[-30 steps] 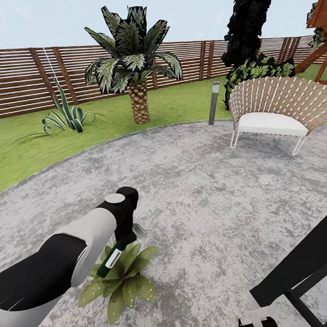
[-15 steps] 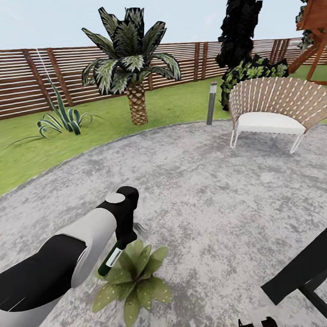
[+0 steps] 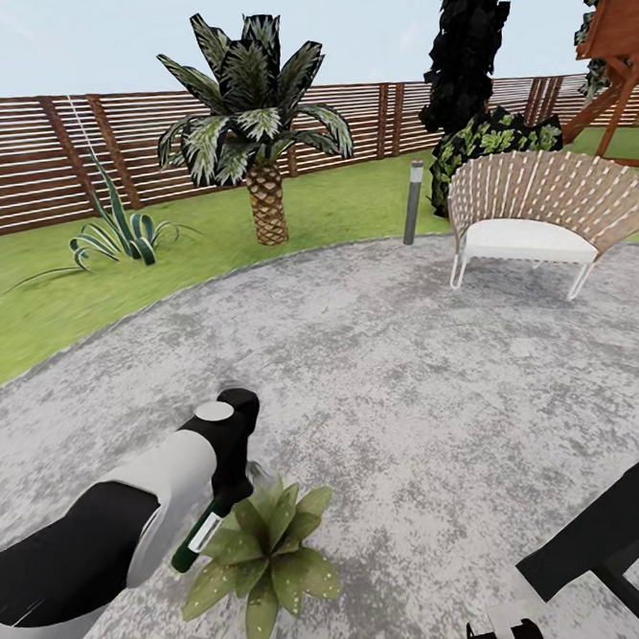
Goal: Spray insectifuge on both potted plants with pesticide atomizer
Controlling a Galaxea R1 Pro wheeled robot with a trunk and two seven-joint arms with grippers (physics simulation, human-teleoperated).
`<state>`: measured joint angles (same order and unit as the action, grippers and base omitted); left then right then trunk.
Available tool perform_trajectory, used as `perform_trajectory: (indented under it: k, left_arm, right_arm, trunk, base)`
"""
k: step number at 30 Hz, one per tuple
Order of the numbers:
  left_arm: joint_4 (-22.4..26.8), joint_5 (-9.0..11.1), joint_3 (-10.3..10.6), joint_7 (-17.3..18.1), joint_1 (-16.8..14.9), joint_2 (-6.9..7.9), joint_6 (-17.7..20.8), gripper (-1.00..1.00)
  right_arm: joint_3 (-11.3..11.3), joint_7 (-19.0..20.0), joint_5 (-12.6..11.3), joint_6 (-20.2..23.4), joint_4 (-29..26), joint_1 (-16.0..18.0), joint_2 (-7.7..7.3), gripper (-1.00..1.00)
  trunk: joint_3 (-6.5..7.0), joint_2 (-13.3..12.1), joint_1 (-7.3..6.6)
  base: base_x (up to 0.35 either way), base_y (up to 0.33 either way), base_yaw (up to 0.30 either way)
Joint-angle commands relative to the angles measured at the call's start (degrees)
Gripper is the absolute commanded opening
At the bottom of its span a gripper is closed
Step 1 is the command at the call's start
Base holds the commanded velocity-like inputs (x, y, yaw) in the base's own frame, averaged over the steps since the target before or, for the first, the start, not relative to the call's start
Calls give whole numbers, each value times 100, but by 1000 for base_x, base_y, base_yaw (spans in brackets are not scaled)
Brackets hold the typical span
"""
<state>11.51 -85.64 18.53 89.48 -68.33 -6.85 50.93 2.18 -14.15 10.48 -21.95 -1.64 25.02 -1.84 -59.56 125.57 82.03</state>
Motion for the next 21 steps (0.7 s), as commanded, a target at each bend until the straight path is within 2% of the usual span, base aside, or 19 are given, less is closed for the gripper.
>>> perform_trajectory:
  k: [1,4,8,12,15,18,21]
  left_arm:
    - [20,-67,-6,52,104,9,37,-100]
    - [71,-56,-16,52,237,169,32,-100]
    - [199,-44,-26,52,257,283,28,-100]
    - [413,-57,-9,52,252,284,21,-100]
    - [450,-58,-23,52,257,268,22,-100]
    - [440,-58,-33,52,258,264,15,-100]
    - [450,-71,-16,52,452,263,7,-100]
  right_arm:
    - [20,-44,43,-2,6,3,0,100]
    - [20,-44,47,-2,6,3,0,100]
    - [20,-37,56,-2,12,2,-11,100]
    - [20,-36,60,-2,14,-5,-17,100]
    - [20,-36,60,-2,15,-13,-18,100]
    - [20,-35,60,-2,15,-22,-18,100]
    - [20,-35,60,-2,12,-23,-18,100]
  trunk:
    - [-3,2,-2]
    - [-3,2,-2]
    - [-3,2,-2]
    - [-3,2,-2]
    - [-3,2,-2]
    - [-3,2,-2]
    - [-3,2,-2]
  base:
    - [0,0,0]
    - [0,0,0]
    - [1,0,0]
    - [176,0,0]
    - [292,0,0]
    - [82,0,0]
    - [10,0,0]
